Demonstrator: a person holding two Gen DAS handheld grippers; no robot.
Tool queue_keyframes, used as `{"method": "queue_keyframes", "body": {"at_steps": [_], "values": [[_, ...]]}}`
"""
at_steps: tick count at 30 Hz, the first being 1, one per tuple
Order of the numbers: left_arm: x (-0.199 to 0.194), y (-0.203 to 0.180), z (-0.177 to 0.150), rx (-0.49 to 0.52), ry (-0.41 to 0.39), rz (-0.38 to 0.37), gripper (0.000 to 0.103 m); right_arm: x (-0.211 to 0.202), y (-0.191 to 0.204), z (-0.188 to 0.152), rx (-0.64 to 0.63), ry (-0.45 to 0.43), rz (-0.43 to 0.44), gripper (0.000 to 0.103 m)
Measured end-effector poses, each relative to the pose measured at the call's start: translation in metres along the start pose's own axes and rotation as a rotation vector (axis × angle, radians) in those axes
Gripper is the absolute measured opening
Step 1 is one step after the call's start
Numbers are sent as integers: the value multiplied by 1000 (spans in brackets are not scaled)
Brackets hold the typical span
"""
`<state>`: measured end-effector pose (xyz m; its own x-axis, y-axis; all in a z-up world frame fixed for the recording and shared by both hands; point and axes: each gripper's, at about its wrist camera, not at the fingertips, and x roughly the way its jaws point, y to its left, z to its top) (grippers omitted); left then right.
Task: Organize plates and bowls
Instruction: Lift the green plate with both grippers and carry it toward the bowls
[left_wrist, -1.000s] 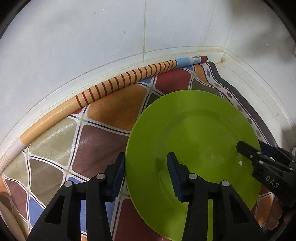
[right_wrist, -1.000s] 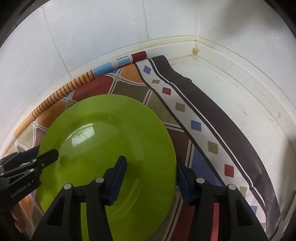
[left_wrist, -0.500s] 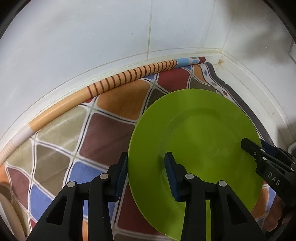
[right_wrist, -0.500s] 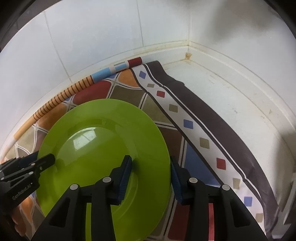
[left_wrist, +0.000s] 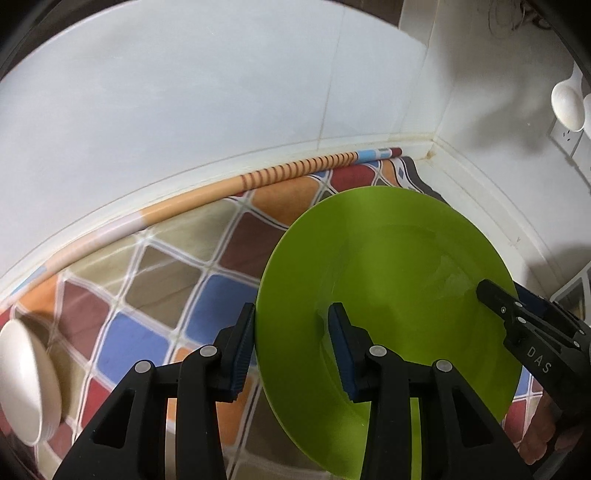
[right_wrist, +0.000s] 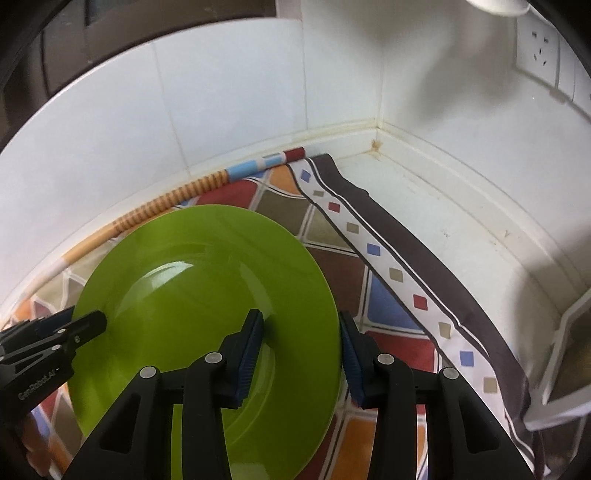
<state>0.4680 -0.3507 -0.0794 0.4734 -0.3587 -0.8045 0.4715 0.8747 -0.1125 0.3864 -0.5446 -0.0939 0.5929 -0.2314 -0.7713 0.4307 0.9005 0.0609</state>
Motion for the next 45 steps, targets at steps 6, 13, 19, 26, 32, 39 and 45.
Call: {"method": "queue_keyframes", "body": {"at_steps": [6, 13, 19, 26, 32, 39, 45], "values": [[-36, 18, -23, -36, -36, 22, 39, -30, 20, -13, -24, -21, 28, 42], [-68, 38, -54, -87, -46, 46, 39, -56, 45, -31, -64, -32, 55, 42], [-100, 57, -84, -137, -70, 84, 39, -78, 69, -49, -113, -42, 86, 42], [-137, 86, -116, -205, -106, 144, 39, -100, 99, -70, -157, -52, 152, 42], [-161, 108, -144, -261, -118, 185, 39, -114, 125, -87, -200, -50, 202, 42], [-183, 129, -176, -318, -126, 231, 39, -130, 153, -108, -258, -50, 247, 42], [-197, 149, -204, -381, -121, 262, 39, -140, 178, -128, -311, -39, 287, 42]]}}
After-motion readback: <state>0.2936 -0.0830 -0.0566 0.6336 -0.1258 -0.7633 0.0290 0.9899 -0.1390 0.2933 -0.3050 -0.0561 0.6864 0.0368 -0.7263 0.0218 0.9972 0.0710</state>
